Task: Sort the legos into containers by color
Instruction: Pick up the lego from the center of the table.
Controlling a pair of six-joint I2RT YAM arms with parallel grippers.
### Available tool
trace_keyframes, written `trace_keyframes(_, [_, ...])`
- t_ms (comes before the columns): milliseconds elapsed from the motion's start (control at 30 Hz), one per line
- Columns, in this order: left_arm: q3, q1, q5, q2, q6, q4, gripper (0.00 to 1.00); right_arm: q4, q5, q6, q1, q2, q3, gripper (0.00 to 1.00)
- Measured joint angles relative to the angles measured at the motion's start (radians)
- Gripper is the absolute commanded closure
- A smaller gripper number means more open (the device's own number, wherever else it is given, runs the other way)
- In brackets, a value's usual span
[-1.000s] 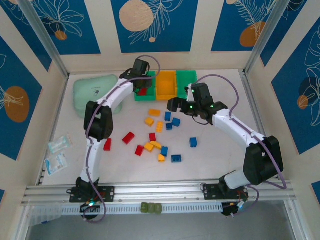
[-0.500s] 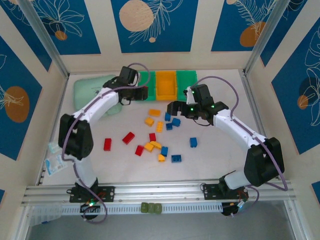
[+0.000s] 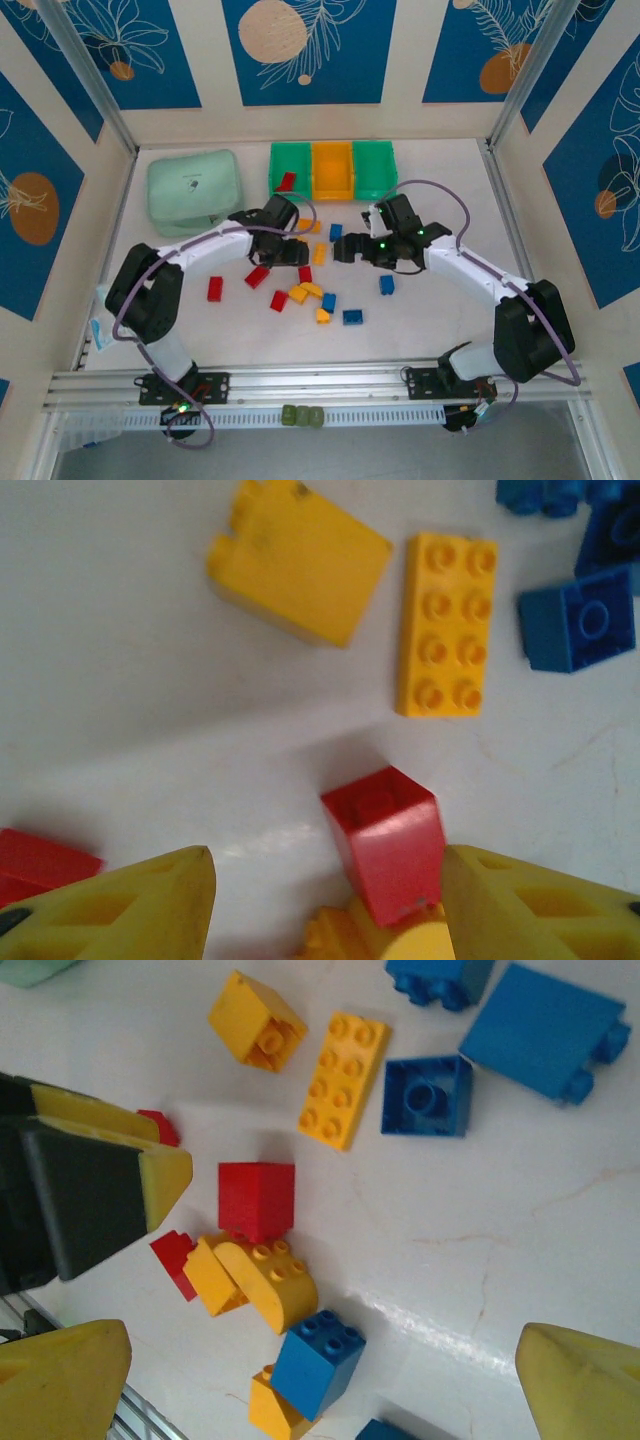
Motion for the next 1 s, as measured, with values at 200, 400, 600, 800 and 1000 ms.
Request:
trace_keyframes(200, [-0.007,-0.056,-0.020,0.018,-0.079,0.056,0.37,0.032,-0.016,0.019,-0.026,-0.013,-0.061,0.01])
trace_keyframes(400, [0.048,-0.094,-0.077,0.137,-0.098,0.050,0.37,0.061,-0.032,0.026,-0.061,-0.023,-0.084,0.01])
trace_keyframes(600, [0.055,-0.116,-0.125,0.177,-0.100,0.038,0.43,0.087,-0.052,0.031,-0.094,-0.050,-0.119,0.01])
trace_keyframes(800, [0.066,-0.117,-0.156,0.188,-0.104,0.025,0.55,0.102,-0.066,0.035,-0.103,-0.054,-0.131,0.01])
trace_keyframes(1000, [0.066,-0.117,-0.177,0.188,-0.098,0.016,0.63,0.112,-0.071,0.035,-0.103,-0.056,-0.131,0.01])
